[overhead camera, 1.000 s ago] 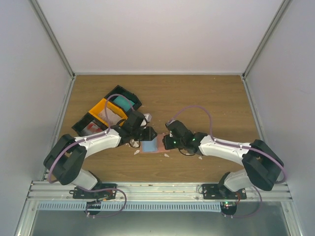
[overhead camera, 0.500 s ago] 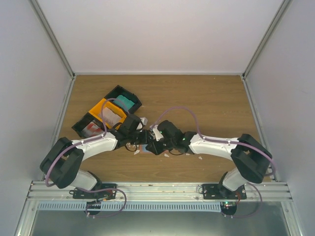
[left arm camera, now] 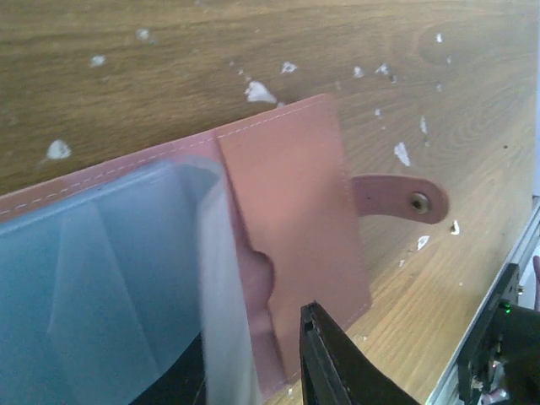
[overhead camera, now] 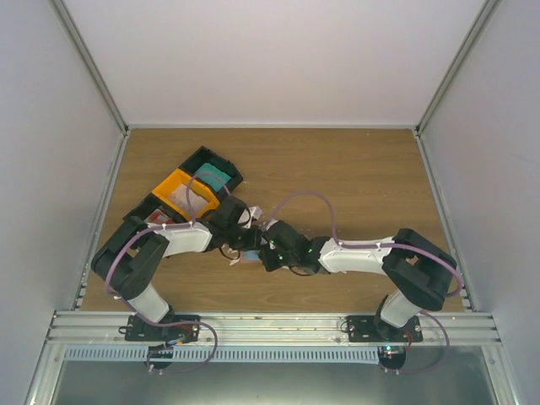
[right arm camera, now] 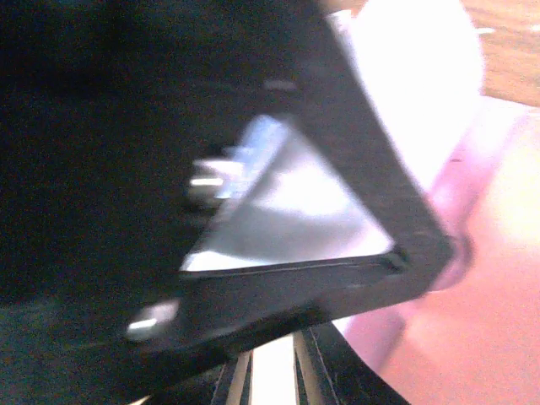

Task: Put the credit cards into the card holder
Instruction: Open the card holder at the center of the board.

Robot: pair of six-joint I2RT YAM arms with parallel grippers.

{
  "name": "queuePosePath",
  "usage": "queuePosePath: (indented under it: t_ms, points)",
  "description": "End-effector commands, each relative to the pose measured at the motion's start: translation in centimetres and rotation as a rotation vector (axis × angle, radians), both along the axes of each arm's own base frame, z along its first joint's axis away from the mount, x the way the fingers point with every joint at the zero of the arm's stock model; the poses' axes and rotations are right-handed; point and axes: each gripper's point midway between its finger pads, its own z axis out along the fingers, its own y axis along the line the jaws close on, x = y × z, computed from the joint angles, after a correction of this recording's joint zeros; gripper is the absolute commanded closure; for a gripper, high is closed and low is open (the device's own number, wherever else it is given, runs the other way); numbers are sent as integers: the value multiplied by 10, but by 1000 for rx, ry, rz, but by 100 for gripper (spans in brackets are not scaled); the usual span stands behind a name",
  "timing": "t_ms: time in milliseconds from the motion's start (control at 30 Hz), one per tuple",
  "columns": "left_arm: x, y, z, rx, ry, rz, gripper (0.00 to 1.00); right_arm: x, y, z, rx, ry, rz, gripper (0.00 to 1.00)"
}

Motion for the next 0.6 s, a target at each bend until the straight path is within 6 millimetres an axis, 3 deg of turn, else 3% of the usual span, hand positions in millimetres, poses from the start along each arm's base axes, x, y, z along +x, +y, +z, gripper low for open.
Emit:
queuePosePath:
  t_ms: [0,367,467,567]
  points:
    - [15,-14,31,-86,-92,-2,77,29,-28,-7,-65,-64,-203,84]
    - [25,43,26,65,-109,214,73,43,-42,-12,-193,-69,-287,80]
    - [21,43,30,39,-118,194,72,45,-40,-8,-201,-59,-288,75]
    - [12,28,35,-41,-108,109,72,46,-40,2,-190,-61,-306,71]
